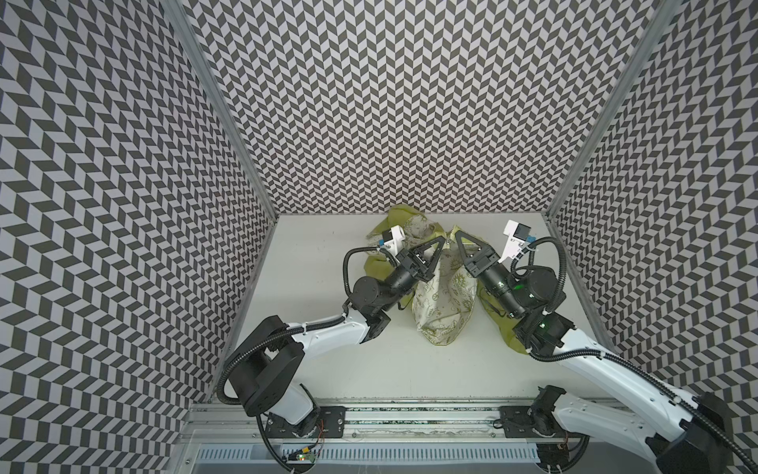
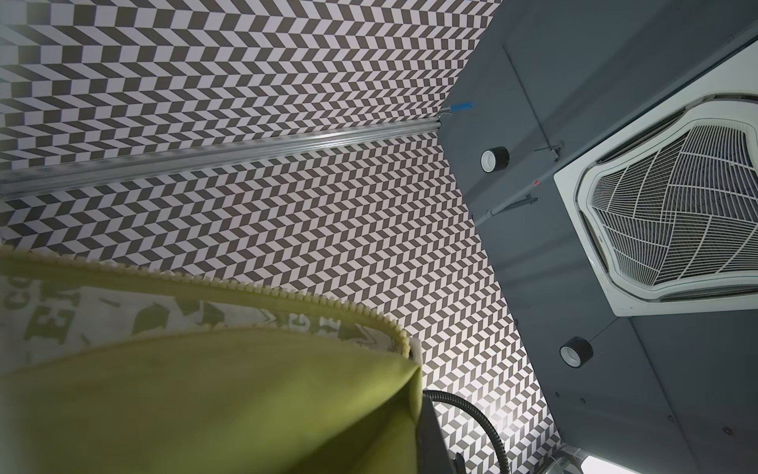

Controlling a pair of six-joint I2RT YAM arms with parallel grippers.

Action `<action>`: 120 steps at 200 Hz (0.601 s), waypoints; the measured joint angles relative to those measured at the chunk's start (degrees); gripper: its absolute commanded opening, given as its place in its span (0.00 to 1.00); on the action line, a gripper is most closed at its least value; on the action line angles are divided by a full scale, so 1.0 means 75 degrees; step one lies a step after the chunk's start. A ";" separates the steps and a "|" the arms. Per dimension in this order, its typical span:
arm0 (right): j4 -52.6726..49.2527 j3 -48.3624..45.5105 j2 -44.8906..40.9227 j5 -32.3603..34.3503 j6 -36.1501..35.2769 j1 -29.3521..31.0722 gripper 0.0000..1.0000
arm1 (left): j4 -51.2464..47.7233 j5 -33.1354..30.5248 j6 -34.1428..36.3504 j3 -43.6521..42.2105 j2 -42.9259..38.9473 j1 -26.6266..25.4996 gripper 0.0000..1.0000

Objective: Zip up the jacket

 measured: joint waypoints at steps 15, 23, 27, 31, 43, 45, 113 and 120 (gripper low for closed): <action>0.0003 0.0000 0.0000 0.0006 0.0000 0.0000 0.00 | 0.0000 -0.0003 -0.0015 0.0000 0.0000 0.0000 0.00; 0.0003 0.0000 0.0000 0.0006 0.0000 0.0000 0.00 | 0.0000 -0.0003 -0.0035 -0.0003 0.0000 0.0000 0.00; 0.0003 0.0000 0.0000 0.0006 0.0000 0.0000 0.00 | 0.0003 -0.0003 -0.0035 -0.0003 0.0000 0.0000 0.00; 0.0003 0.0000 0.0000 0.0006 -0.0003 0.0000 0.00 | 0.0000 -0.0003 -0.0038 -0.0003 0.0000 0.0000 0.00; 0.0015 0.0000 0.0000 0.0006 -0.0003 0.0000 0.00 | 0.0000 -0.0003 -0.0047 -0.0003 0.0000 0.0000 0.00; 0.0017 0.0000 0.0003 0.0006 -0.0003 0.0000 0.00 | 0.0000 -0.0003 -0.0050 -0.0003 0.0000 0.0000 0.00; 0.0230 0.0157 0.0154 0.0000 -0.0032 0.0000 0.00 | 0.0000 -0.0003 -0.0093 -0.0003 0.0000 0.0000 0.00; 0.0230 0.0157 0.0160 0.0000 -0.0032 0.0000 0.00 | 0.0000 -0.0003 -0.0093 -0.0003 0.0000 0.0000 0.00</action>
